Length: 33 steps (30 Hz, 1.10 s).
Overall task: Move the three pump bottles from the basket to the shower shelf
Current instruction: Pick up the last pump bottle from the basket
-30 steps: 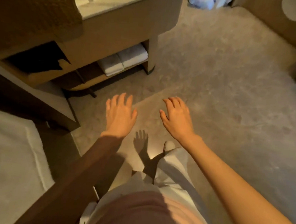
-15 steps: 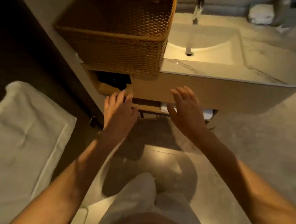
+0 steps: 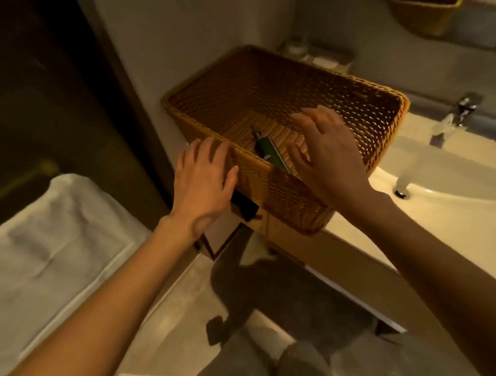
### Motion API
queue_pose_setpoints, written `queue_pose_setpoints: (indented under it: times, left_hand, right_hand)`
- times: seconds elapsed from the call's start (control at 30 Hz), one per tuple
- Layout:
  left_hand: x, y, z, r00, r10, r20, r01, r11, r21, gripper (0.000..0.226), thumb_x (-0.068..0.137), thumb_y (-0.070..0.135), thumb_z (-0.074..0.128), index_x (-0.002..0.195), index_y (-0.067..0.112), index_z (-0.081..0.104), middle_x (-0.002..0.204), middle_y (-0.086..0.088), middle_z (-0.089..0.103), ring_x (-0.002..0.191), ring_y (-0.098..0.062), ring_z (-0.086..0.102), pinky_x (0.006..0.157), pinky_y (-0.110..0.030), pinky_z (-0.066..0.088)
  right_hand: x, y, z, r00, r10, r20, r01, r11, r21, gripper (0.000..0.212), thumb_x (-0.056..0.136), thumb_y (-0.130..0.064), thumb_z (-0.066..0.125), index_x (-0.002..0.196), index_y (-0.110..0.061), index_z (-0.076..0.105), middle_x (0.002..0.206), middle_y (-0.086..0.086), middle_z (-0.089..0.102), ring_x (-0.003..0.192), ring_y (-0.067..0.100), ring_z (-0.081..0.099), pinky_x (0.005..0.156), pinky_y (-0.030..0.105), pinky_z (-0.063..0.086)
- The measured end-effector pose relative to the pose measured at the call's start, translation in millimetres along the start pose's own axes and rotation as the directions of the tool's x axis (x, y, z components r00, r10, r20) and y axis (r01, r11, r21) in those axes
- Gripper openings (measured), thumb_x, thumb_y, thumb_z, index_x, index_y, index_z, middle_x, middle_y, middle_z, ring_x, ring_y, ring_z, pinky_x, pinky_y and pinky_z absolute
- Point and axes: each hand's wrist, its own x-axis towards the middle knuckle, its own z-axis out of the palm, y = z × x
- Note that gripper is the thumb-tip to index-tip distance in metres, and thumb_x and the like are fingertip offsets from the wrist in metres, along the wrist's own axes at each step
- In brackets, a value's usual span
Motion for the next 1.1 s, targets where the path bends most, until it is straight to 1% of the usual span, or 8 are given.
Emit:
queue_pose_setpoints:
  times: [0.3,0.5,0.6,0.73,0.83,0.93,1.0,1.1]
  left_hand:
    - [76,10,16,0.981,-0.185,-0.05,0.186,0.983,0.011,0.051,0.095,0.039,0.039,0.138,0.012,0.042,0.143,-0.015,0.043,0.134,-0.036,0.035,0.11,-0.05,0.025]
    - [108,18,25,0.944,-0.325,-0.057,0.327,0.945,0.021,0.051,0.094,0.04,0.042,0.137,0.013,0.044,0.142,-0.014,0.044,0.133,-0.037,0.035,0.111,-0.051,0.025]
    - [115,21,31,0.925,-0.377,-0.055,0.38,0.923,0.056,0.052,0.093,0.041,0.039,0.135,0.013,0.046,0.14,-0.014,0.047,0.131,-0.037,0.037,0.111,-0.052,0.027]
    - [116,22,35,0.907,-0.417,-0.056,0.421,0.903,0.081,0.054,0.091,0.043,0.035,0.134,0.012,0.047,0.139,-0.015,0.048,0.13,-0.038,0.039,0.11,-0.051,0.028]
    - [115,21,34,0.895,-0.441,-0.058,0.445,0.89,0.099,0.054,0.091,0.043,0.035,0.134,0.012,0.047,0.139,-0.015,0.048,0.13,-0.036,0.039,0.109,-0.05,0.028]
    - [114,21,35,0.889,-0.455,-0.055,0.458,0.884,0.09,0.052,0.092,0.041,0.037,0.134,0.013,0.047,0.139,-0.014,0.048,0.13,-0.035,0.039,0.108,-0.05,0.029]
    - [113,22,34,0.884,-0.465,-0.051,0.468,0.881,0.07,0.052,0.092,0.041,0.037,0.134,0.013,0.047,0.139,-0.014,0.048,0.131,-0.035,0.039,0.109,-0.05,0.029]
    - [110,23,32,0.877,-0.477,-0.049,0.479,0.877,0.037,0.055,0.091,0.043,0.034,0.135,0.013,0.047,0.139,-0.013,0.048,0.131,-0.034,0.04,0.109,-0.049,0.032]
  right_hand:
    - [109,55,63,0.946,-0.191,0.262,0.194,0.981,0.013,0.051,0.094,-0.033,0.046,0.14,-0.012,0.038,0.144,0.012,0.042,0.137,0.029,0.031,0.113,0.043,0.027]
    - [150,81,126,0.834,-0.128,0.537,0.142,0.99,0.015,0.056,0.093,-0.043,0.045,0.139,-0.012,0.033,0.142,0.015,0.04,0.131,0.033,0.036,0.106,0.046,0.035]
    - [155,83,157,0.742,-0.026,0.67,-0.017,0.998,0.058,0.069,0.087,-0.053,0.053,0.137,-0.011,0.033,0.138,0.016,0.043,0.121,0.034,0.047,0.095,0.044,0.044]
    - [154,84,193,0.537,0.084,0.84,-0.341,0.932,0.125,0.081,0.073,-0.05,0.071,0.135,-0.01,0.038,0.125,0.013,0.05,0.102,0.028,0.057,0.079,0.038,0.051]
    - [152,87,210,0.482,0.118,0.868,-0.548,0.814,0.193,0.071,0.062,-0.038,0.082,0.12,-0.012,0.05,0.109,0.01,0.061,0.085,0.022,0.063,0.066,0.033,0.053]
    - [156,87,211,0.439,0.103,0.893,-0.658,0.713,0.242,0.058,0.062,-0.025,0.083,0.11,-0.012,0.053,0.1,0.011,0.064,0.083,0.026,0.066,0.074,0.039,0.057]
    - [160,82,205,0.45,0.071,0.89,-0.686,0.667,0.293,0.057,0.062,-0.022,0.083,0.11,-0.011,0.054,0.099,0.009,0.065,0.08,0.025,0.067,0.071,0.038,0.058]
    - [169,70,188,0.593,0.024,0.805,-0.601,0.679,0.422,0.061,0.062,-0.02,0.084,0.115,-0.013,0.054,0.101,0.006,0.064,0.081,0.019,0.064,0.066,0.031,0.054]
